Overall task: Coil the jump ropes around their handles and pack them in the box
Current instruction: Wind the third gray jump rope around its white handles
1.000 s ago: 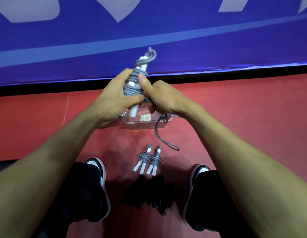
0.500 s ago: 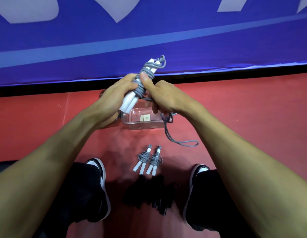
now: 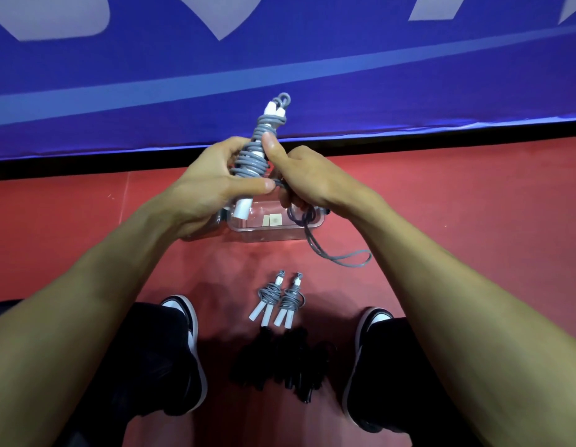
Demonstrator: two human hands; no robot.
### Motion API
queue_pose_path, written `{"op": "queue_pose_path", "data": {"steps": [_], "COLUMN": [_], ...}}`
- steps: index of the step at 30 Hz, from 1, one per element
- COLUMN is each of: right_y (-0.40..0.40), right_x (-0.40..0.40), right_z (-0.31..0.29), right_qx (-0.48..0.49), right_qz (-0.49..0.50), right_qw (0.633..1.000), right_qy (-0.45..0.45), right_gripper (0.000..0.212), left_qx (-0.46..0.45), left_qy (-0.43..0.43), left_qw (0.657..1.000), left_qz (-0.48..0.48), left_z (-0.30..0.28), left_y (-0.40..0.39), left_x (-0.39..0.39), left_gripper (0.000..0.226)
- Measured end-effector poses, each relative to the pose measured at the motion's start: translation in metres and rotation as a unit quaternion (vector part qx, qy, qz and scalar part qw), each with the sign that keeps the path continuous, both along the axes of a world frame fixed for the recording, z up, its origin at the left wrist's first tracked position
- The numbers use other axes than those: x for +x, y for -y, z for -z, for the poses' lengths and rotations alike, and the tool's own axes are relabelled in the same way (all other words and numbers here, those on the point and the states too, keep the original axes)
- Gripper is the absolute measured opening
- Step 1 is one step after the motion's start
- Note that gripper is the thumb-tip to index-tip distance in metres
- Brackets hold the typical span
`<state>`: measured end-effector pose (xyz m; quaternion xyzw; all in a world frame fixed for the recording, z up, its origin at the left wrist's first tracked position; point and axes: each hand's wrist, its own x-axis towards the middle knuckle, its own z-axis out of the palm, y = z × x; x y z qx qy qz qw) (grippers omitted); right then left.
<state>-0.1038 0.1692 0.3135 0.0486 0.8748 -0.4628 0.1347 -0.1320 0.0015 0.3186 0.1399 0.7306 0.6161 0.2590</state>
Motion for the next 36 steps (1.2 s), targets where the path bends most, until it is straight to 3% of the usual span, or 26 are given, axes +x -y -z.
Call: {"op": "queue_pose_path", "data": {"steps": [8, 13, 17, 30, 36], "right_y": [0.003, 0.002, 0.002, 0.006, 0.009], "right_x": [0.002, 0.001, 0.002, 0.004, 0.005], "right_z": [0.001, 0.000, 0.001, -0.002, 0.000], "right_qx": [0.024, 0.035, 0.039, 0.018, 0.030], "right_qz": [-0.019, -0.010, -0.025, -0.037, -0.044], "right_qw": [1.000, 0.999, 0.999, 0.999, 0.998], "right_qy": [0.001, -0.007, -0.005, -0.001, -0.012], "right_gripper": [0.075, 0.071, 0.070, 0.064, 0.068], "left_qx": [-0.036, 0.002, -0.061, -0.104, -0.094], "left_qy": [-0.029, 0.022, -0.036, -0.070, -0.065], "left_qw": [0.999, 0.999, 0.996, 0.992, 0.993], "left_qz": [0.018, 0.040, 0.059, 0.024, 0.031], "left_z": [0.002, 0.006, 0.009, 0.007, 0.013], "left_y": [-0.003, -0.003, -0.002, 0.002, -0.002], "left_x": [0.004, 0.001, 0.001, 0.001, 0.001], "left_gripper": [0.044, 0.038, 0.032, 0.055, 0.040]}}
